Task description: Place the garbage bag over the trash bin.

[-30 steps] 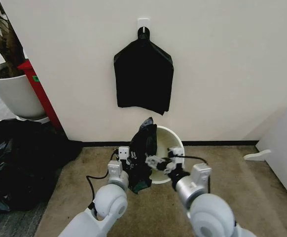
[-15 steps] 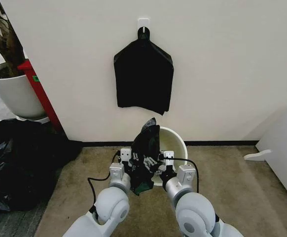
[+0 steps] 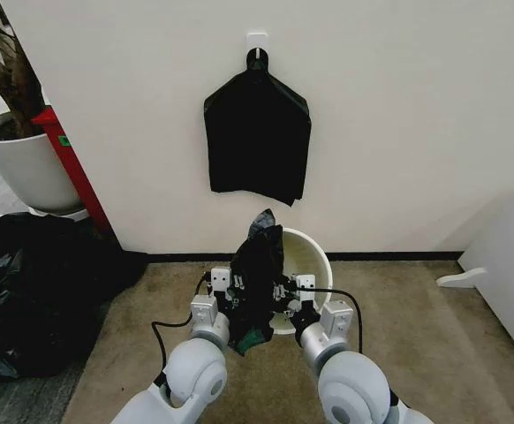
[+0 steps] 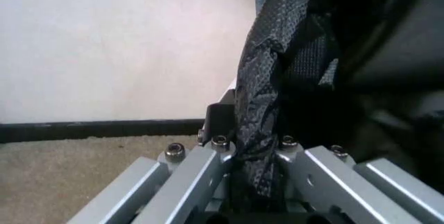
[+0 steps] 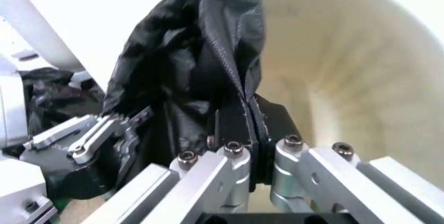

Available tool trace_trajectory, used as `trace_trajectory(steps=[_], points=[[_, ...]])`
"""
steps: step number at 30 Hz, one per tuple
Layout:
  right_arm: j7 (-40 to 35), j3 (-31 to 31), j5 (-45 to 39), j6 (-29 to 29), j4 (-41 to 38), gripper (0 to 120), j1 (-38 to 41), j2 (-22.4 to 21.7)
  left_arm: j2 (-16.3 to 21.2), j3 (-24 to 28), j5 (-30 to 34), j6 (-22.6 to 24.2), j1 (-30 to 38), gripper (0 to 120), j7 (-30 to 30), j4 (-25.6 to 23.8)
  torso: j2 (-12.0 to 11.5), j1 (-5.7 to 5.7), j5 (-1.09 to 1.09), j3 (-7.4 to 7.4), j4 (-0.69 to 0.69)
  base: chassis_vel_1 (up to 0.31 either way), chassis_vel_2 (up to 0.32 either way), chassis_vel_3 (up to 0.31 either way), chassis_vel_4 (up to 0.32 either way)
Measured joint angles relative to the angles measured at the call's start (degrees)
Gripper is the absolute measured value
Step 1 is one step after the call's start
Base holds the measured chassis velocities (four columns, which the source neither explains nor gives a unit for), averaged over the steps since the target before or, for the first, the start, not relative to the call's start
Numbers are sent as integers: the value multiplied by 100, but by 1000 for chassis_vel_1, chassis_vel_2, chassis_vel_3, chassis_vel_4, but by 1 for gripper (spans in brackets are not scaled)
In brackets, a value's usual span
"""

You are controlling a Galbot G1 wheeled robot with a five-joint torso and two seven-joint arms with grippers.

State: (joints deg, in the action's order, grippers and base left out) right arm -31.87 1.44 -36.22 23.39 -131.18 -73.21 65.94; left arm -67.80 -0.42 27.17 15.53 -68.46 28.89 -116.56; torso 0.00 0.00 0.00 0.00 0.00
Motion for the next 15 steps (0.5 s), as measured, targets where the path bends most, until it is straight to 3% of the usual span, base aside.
trace_trajectory(steps=[15], points=[[-235,-432,-59,-164,-264,0,-263,-412,258,-544,245,-104,-146,2,-63,-226,0,0,0,0,1,0,0,0,0]])
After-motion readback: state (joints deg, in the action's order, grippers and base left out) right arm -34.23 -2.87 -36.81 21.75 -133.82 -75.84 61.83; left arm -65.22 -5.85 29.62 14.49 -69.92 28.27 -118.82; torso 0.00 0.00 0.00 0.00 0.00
